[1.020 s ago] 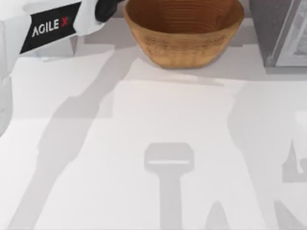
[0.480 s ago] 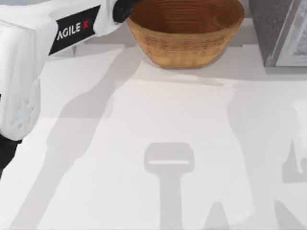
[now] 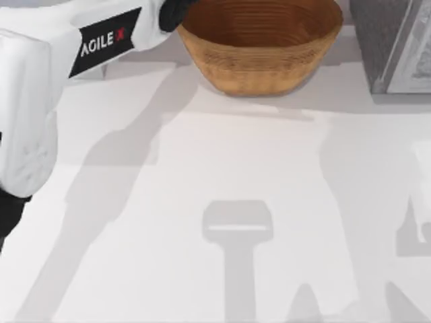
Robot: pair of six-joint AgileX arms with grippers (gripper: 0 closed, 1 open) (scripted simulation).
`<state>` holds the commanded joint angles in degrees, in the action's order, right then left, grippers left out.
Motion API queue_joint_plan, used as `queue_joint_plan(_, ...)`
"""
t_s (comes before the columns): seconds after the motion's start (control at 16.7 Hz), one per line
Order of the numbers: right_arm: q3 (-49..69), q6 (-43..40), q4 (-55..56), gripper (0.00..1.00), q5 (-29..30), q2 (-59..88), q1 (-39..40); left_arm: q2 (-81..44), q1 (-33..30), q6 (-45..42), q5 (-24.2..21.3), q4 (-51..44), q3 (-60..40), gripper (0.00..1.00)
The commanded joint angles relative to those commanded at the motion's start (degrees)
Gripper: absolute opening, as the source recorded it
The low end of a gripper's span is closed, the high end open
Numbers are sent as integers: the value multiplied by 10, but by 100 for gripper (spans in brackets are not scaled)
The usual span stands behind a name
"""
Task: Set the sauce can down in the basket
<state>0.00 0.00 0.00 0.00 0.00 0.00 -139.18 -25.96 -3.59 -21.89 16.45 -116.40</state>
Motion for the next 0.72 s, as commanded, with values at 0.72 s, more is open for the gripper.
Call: queue_joint_plan(0.72, 0, 0, 0, 100, 0, 0, 0, 0, 0, 0, 0, 0, 0, 100)
